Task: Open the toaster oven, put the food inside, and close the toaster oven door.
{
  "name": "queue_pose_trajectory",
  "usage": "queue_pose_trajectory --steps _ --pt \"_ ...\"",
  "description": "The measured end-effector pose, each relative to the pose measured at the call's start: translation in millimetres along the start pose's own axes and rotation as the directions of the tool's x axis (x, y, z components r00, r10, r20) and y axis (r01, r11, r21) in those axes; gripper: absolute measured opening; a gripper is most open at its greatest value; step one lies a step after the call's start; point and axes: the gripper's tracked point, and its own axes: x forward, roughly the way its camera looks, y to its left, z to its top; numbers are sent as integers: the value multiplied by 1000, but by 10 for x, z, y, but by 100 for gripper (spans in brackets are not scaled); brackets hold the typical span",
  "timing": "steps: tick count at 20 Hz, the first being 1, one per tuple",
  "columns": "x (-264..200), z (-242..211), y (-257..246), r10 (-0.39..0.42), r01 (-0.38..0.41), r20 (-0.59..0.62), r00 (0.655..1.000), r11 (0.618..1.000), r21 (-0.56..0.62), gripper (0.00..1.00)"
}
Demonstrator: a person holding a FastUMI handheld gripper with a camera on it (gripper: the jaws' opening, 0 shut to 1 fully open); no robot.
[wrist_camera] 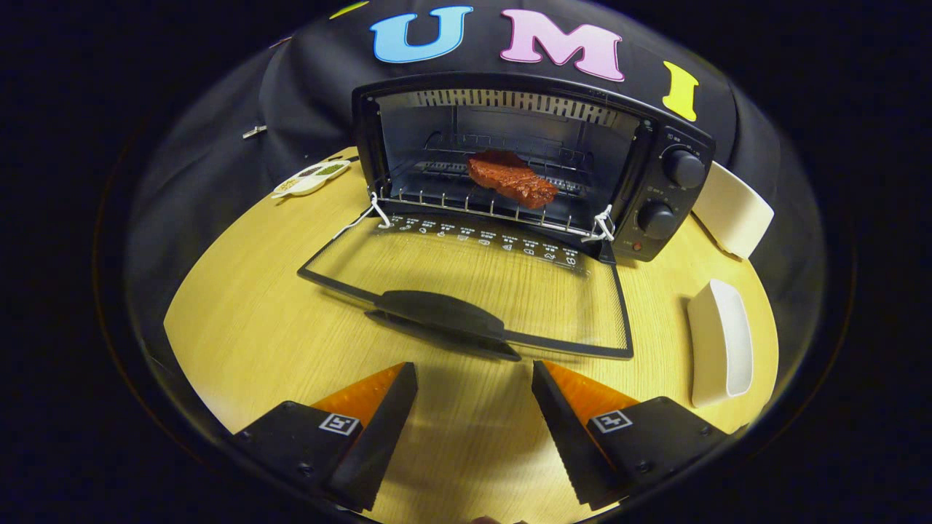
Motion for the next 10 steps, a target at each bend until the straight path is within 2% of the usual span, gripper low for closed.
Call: queue_pose_trajectory --steps 5,10 --pt "92 117 42 39 -40 10 999 995 86 99" --pt "-55 250 43 42 -47 71 997 997 60 97"
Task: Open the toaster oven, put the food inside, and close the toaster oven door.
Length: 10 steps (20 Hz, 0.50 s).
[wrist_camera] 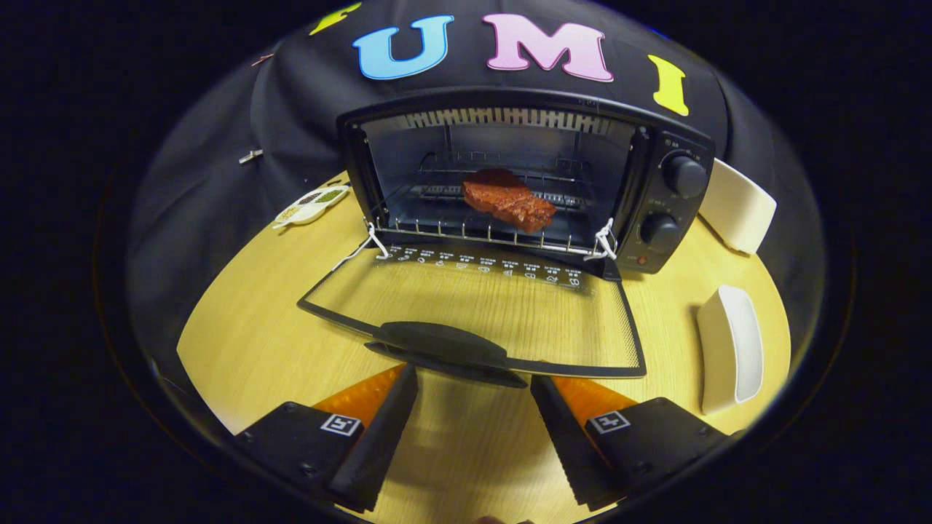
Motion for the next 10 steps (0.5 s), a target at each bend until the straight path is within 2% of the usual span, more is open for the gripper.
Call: queue_pose_trajectory --steps 2,4,7,10 --pt "-159 -3 34 16 -15 36 999 1000 -22 98" --pt "-286 183 45 28 -23 82 996 998 -53 98" --pt "-293 727 20 34 -23 141 989 997 -75 98" --pt "-299 1003 -10 42 -29 185 982 997 -71 97"
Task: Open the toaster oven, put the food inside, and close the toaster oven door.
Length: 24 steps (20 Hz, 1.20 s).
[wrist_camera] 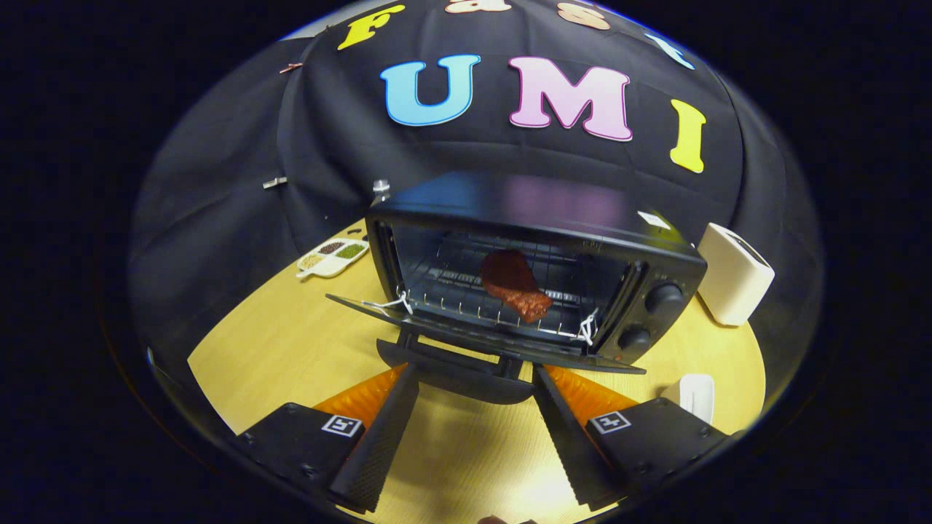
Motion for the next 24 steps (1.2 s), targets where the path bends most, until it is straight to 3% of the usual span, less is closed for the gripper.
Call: queue_pose_trajectory --steps 5,10,15,24 --pt "164 440 -173 -26 24 56 998 999 45 98" --pt "111 599 -272 -67 58 88 994 993 105 98" --pt "-321 808 -256 -80 77 178 981 997 24 98" --pt "-1429 1418 -629 -201 177 383 902 979 96 98"
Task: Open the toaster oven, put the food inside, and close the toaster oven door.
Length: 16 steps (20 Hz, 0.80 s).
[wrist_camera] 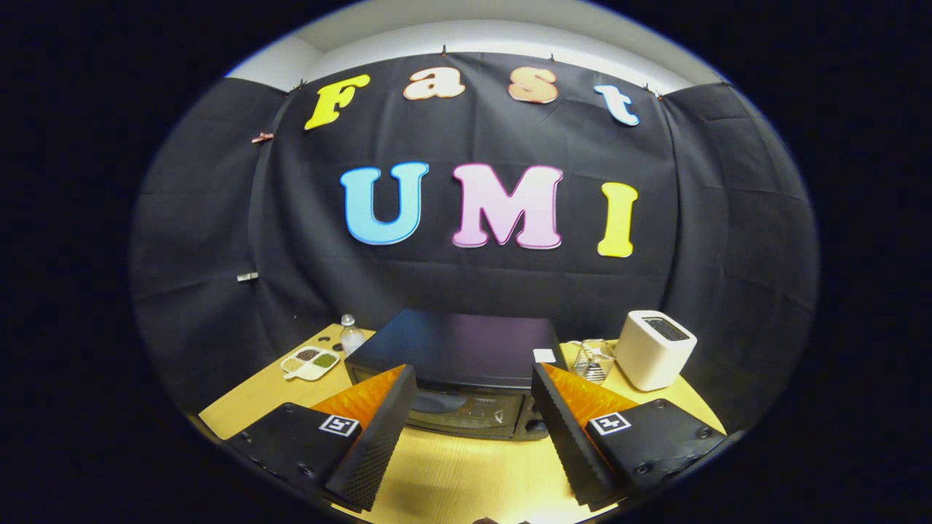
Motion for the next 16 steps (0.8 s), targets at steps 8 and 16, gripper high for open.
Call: queue_pose_trajectory --steps 8,16 --pt "-512 273 -687 -149 148 75 986 989 28 98" --pt "-477 507 -835 -112 108 124 986 994 34 98"
